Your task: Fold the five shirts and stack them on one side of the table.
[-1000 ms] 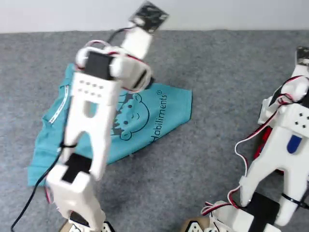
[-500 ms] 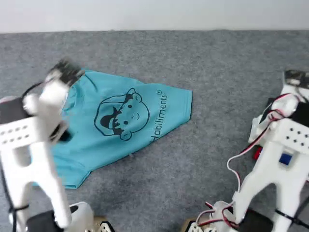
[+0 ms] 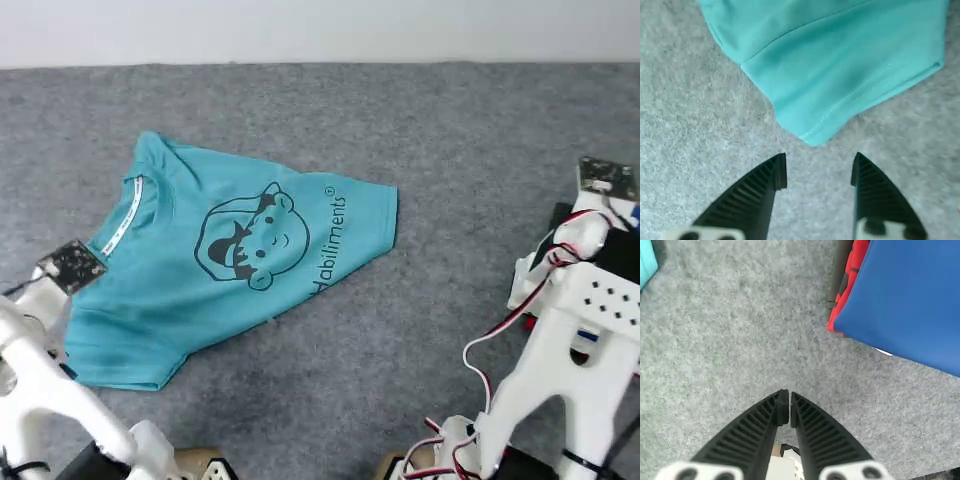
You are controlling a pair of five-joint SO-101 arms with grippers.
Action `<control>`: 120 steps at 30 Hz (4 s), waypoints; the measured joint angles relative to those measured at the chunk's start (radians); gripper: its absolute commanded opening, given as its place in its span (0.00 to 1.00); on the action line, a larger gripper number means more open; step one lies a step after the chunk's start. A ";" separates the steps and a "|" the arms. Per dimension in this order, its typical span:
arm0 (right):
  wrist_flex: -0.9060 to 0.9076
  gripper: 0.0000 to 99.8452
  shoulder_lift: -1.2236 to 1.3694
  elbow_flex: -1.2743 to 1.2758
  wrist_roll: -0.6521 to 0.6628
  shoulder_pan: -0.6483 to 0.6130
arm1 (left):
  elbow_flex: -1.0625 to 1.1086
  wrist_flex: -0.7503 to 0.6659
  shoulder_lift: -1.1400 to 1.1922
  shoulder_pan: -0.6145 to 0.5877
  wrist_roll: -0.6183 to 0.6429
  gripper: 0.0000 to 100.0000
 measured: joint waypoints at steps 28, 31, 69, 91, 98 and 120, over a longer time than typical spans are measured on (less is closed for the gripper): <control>0.005 0.01 -0.026 0.002 0.000 0.000 | 0.100 -0.307 0.288 0.011 -0.052 0.22; 0.005 0.01 -0.055 0.002 0.000 0.000 | 0.028 -0.284 0.376 0.012 -0.052 0.22; -0.256 0.01 0.012 0.158 0.000 -0.474 | -0.321 0.356 0.043 0.041 0.143 0.01; -0.611 0.01 0.680 0.071 0.000 -0.907 | -0.321 0.233 0.172 -0.201 0.423 0.01; -0.578 0.01 0.893 -0.158 0.000 -0.965 | -0.321 0.233 0.181 -0.203 0.436 0.01; -0.580 0.01 1.703 -1.634 0.000 -1.020 | -0.261 0.222 0.181 -0.203 0.471 0.01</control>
